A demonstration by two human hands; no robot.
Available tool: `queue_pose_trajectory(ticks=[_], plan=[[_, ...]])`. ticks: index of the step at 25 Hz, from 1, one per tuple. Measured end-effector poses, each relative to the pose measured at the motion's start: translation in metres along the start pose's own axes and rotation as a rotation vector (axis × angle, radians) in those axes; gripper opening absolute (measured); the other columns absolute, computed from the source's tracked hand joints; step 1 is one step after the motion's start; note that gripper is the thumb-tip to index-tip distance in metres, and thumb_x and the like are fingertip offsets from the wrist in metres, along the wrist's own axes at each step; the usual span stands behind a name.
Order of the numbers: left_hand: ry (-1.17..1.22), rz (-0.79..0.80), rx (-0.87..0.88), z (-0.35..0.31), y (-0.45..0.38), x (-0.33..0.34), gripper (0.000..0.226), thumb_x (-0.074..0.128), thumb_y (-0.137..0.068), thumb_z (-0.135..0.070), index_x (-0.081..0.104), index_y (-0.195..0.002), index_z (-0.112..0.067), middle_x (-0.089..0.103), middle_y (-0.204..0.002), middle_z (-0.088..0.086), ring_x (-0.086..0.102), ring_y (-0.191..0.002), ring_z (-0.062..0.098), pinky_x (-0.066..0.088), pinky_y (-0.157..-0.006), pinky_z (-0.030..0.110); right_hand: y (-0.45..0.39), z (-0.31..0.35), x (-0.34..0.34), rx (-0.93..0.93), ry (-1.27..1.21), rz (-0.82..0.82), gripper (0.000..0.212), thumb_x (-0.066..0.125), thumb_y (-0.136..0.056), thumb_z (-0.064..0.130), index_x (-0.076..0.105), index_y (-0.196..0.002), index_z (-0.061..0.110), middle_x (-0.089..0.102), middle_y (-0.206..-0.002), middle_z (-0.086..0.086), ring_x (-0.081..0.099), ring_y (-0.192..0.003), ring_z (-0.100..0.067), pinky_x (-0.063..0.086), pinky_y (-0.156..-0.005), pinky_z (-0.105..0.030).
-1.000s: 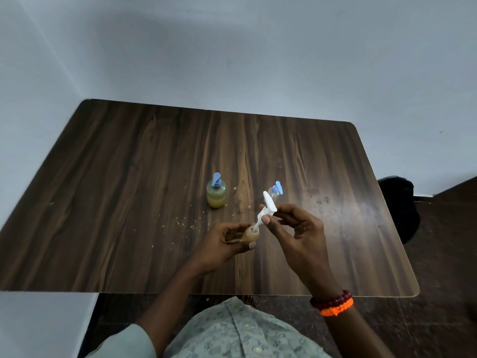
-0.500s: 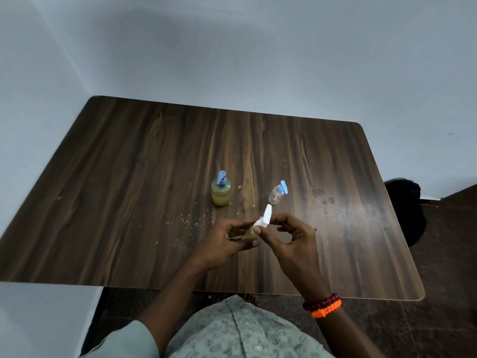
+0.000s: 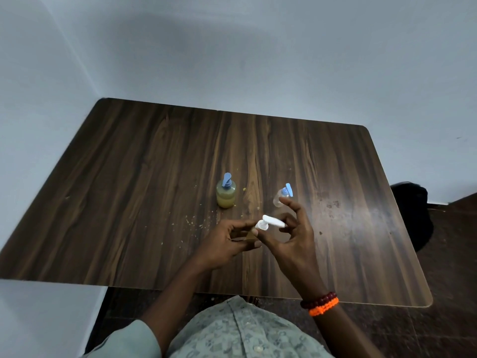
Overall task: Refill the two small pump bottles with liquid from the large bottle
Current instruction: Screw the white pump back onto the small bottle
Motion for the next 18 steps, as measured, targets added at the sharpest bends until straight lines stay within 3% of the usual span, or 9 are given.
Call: queue_pose_trajectory(ticks=[2, 5, 8, 11, 14, 16, 18], plan=[[0.009, 0.02, 0.005, 0.0, 0.0, 0.002, 0.043, 0.073, -0.094, -0.002, 0.07, -0.135, -0.016, 0.076, -0.131, 0.0, 0.07, -0.125, 0.017, 0.06, -0.103, 0.039, -0.001, 0.0, 0.004, -0.005, 0.004, 0.023, 0.086, 0.093, -0.072, 0.036, 0.044, -0.144, 0.035, 0.071, -0.104, -0.004, 0.071, -0.104, -0.023, 0.057, -0.093, -0.055], [0.04, 0.016, 0.004, 0.0, -0.001, 0.002, 0.04, 0.072, -0.095, -0.006, 0.07, -0.133, -0.019, 0.076, -0.131, 0.002, 0.071, -0.124, 0.02, 0.06, -0.103, 0.042, 0.0, 0.002, 0.005, -0.053, 0.026, 0.085, 0.101, 0.092, -0.078, 0.019, 0.032, -0.158, 0.025, 0.074, -0.12, 0.003, 0.069, -0.117, -0.019, 0.055, -0.101, -0.047], [0.045, 0.015, -0.014, 0.002, -0.002, 0.0, 0.046, 0.078, -0.091, -0.006, 0.07, -0.135, -0.017, 0.076, -0.131, -0.002, 0.07, -0.125, 0.016, 0.059, -0.105, 0.044, 0.0, 0.007, -0.002, -0.072, 0.044, 0.059, 0.082, 0.089, -0.081, 0.013, 0.046, -0.151, 0.02, 0.076, -0.118, 0.007, 0.071, -0.117, -0.012, 0.056, -0.105, -0.046], [0.011, 0.013, -0.016, 0.003, -0.003, 0.002, 0.046, 0.079, -0.09, -0.006, 0.072, -0.132, -0.023, 0.076, -0.13, -0.004, 0.07, -0.125, 0.015, 0.059, -0.105, 0.045, -0.004, 0.008, -0.001, -0.078, 0.106, 0.019, 0.064, 0.091, -0.077, 0.025, 0.059, -0.132, 0.027, 0.075, -0.104, 0.009, 0.071, -0.105, -0.012, 0.057, -0.095, -0.05], [0.021, 0.013, -0.003, -0.001, -0.004, 0.004, 0.043, 0.073, -0.094, -0.004, 0.072, -0.126, -0.031, 0.079, -0.121, -0.007, 0.072, -0.119, 0.014, 0.062, -0.1, 0.039, -0.004, 0.01, 0.006, -0.075, 0.126, 0.081, 0.081, 0.091, -0.075, 0.034, 0.049, -0.145, 0.029, 0.071, -0.114, 0.014, 0.066, -0.114, -0.009, 0.055, -0.097, -0.038], [0.054, 0.005, -0.002, -0.004, -0.004, 0.003, 0.044, 0.072, -0.094, -0.001, 0.07, -0.126, -0.03, 0.08, -0.117, -0.01, 0.073, -0.117, 0.011, 0.062, -0.095, 0.032, -0.001, 0.012, 0.006, -0.114, 0.139, 0.116, 0.091, 0.089, -0.08, 0.026, 0.039, -0.155, 0.022, 0.07, -0.128, 0.014, 0.063, -0.126, -0.006, 0.051, -0.104, -0.032], [0.07, -0.006, 0.0, -0.005, -0.003, 0.0, 0.046, 0.075, -0.091, 0.001, 0.071, -0.127, -0.026, 0.079, -0.12, -0.009, 0.072, -0.119, 0.011, 0.062, -0.096, 0.031, 0.001, 0.013, 0.003, -0.129, 0.122, 0.09, 0.083, 0.088, -0.082, 0.015, 0.045, -0.153, 0.018, 0.072, -0.126, 0.012, 0.064, -0.126, -0.005, 0.052, -0.109, -0.038]])
Point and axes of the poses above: each hand's wrist, its own y-axis away from the middle knuckle, its own x-axis out of the palm, z = x × y, the point moved 10 cm from there along -y, towards the middle knuckle
